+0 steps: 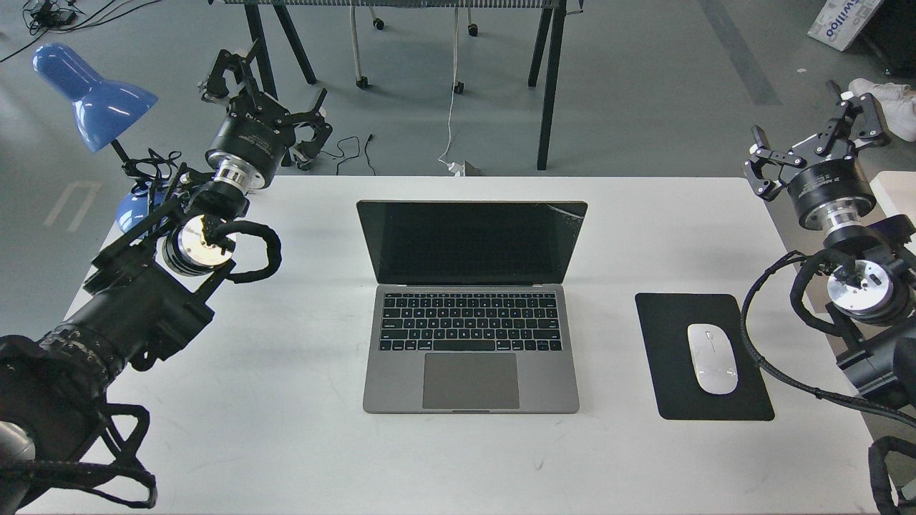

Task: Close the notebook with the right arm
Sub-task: 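Raise the right gripper up off the mouse pad toward the laptop, then push the laptop screen down toward the keyboard with the right gripper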

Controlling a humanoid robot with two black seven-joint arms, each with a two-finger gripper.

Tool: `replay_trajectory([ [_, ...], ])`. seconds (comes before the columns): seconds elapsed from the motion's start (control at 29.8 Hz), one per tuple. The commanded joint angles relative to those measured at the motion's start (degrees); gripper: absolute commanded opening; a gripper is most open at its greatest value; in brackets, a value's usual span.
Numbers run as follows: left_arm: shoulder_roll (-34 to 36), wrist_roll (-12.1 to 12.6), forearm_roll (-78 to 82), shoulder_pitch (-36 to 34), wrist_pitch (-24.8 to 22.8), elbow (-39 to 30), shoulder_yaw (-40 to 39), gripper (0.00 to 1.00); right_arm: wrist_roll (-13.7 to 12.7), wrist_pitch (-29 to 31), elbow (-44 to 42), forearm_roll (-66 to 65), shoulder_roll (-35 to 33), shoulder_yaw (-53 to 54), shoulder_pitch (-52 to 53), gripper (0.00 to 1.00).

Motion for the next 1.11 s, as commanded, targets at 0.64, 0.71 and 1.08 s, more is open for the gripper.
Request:
replay_trajectory([
  [0.64, 0.1, 0.0, 0.1, 0.1, -0.8, 0.0, 0.1, 1.0, -0.4, -4.8, -0.1, -0.2, 6.5, -16.5, 10.3, 1.0],
  [0.71, 0.1, 0.0, 0.1, 0.1, -0.8, 0.0, 0.1, 1.0, -0.4, -5.0, -0.1, -0.2, 8.1, -18.2, 11.1, 1.0],
  [1.08, 0.1, 0.0, 0.3, 0.1, -1.5, 0.0, 0.7, 1.0, -3.3, -6.1, 1.0, -0.1, 13.3, -23.6, 11.4, 1.0],
])
